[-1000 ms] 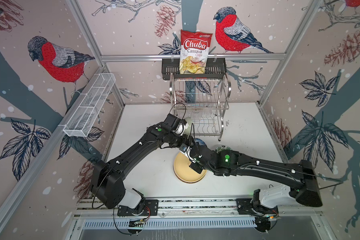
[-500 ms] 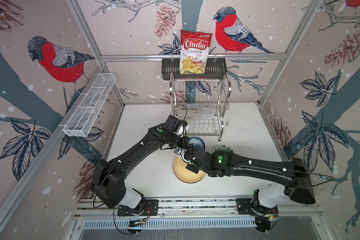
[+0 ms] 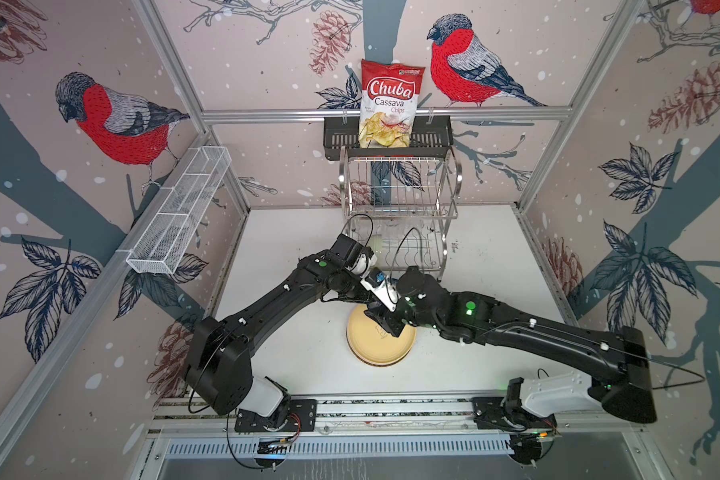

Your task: Unload the mixed dishes from the dish rack

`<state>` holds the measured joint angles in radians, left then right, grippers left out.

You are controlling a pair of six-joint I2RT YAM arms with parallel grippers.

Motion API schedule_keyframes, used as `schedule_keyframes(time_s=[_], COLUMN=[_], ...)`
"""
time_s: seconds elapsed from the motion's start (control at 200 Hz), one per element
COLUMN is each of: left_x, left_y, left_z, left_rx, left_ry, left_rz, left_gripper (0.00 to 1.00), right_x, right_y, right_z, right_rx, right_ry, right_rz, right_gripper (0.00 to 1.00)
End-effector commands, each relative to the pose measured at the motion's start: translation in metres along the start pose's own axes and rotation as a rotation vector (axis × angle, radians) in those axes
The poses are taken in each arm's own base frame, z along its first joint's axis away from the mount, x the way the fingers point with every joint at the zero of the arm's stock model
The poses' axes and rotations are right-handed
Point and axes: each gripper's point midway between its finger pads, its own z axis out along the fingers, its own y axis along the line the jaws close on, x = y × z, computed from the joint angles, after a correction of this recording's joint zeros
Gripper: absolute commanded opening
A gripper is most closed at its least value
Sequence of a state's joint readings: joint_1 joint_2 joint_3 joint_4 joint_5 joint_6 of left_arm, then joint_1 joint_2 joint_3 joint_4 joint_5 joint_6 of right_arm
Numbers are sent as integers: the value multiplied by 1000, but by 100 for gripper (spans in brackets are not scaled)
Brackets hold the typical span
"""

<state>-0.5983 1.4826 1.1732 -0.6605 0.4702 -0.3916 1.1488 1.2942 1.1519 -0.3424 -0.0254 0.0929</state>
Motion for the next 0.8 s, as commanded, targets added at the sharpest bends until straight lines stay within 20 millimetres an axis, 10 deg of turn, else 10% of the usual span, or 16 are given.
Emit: schedule_keyframes(time_s=[0.0, 0.29, 0.585, 0.795], left_x=[-7, -17, -26, -24], left_y=[-6, -4, -4, -3], left_z=[1, 0, 1, 1], left_rx=[29, 6, -12, -15], left_ry=[-12, -11, 2, 9], left_rz=[18, 22, 26, 21], left_gripper=[0, 0, 0, 0], right_x=[-29, 23, 58, 61], right_y=[2, -110, -124, -136], right_z=[-25, -44, 2, 31], right_rx=[-111, 254, 287, 316], right_ry=[-131, -54, 124, 204], right_rz=[124, 397, 450, 466], right_gripper=[46, 44, 45, 27])
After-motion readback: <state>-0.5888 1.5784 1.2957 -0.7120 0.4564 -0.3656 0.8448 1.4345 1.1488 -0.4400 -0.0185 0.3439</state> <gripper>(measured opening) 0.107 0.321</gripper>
